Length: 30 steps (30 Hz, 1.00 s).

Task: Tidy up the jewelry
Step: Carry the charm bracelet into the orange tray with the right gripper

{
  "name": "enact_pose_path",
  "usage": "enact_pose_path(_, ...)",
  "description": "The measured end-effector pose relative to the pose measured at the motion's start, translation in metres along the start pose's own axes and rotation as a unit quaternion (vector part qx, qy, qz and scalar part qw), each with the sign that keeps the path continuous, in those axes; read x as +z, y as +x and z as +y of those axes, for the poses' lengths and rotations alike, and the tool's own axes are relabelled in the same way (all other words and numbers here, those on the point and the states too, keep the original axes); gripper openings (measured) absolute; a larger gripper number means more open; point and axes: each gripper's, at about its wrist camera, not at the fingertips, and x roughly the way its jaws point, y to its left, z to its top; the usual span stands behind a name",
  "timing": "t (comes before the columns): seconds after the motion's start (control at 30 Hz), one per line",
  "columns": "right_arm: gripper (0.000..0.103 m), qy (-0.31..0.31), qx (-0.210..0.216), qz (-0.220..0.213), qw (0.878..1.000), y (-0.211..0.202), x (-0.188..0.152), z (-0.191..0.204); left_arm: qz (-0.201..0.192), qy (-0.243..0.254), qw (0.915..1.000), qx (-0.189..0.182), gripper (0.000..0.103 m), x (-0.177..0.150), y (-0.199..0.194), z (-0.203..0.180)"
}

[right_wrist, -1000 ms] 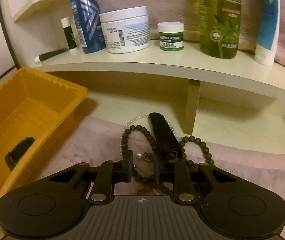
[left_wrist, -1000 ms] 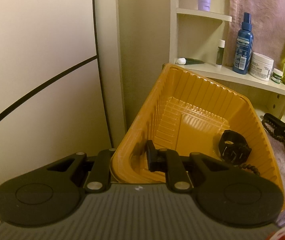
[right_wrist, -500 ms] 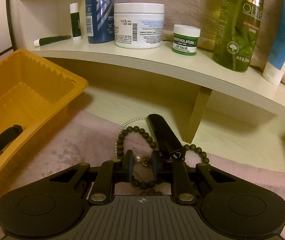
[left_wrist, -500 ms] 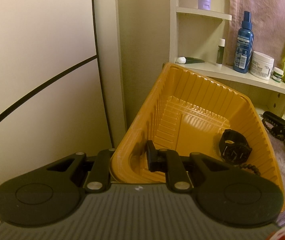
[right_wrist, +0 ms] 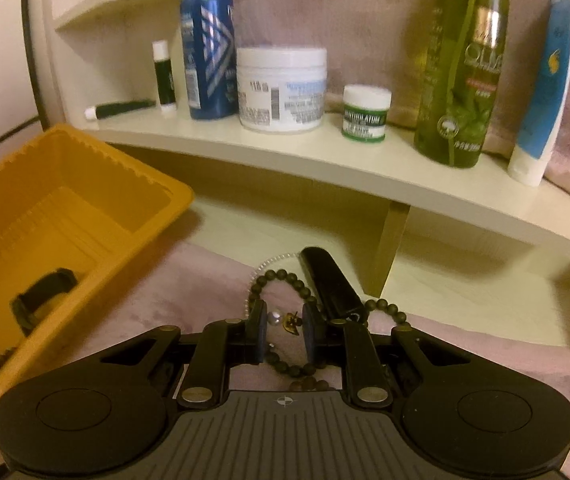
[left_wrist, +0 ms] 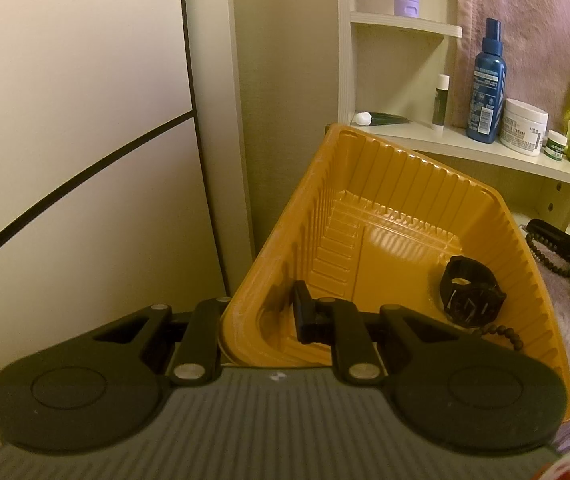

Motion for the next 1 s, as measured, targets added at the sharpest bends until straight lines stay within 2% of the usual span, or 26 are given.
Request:
enact_pose_path(0.3,0.019,0.017,0.037,-0.017,0.999,-0.047,-0.001,0.017,0.0,0.002,1.0,-0.001,0.016,0.0,0.0,0.0)
enact_pose_path(0.53,0.019,0.026,0.122,-0.023,0.992,-0.072,-0.001,0.059,0.001,0.007,1.0,-0.002,0.016,0.001,0.0,0.0)
enact_pose_path(0.73,0.019,0.007,0.19,-0.005,0.982,-0.066,-0.002,0.106,0.005,0.008,1.0,-0.003,0.016,0.002,0.001,0.001)
enact_pose_path(1.0,0.019,0.002,0.201,0.022,0.979,-0.026,-0.007,0.138,0.006,0.005,1.0,-0.004,0.016,0.001,0.001,0.002)
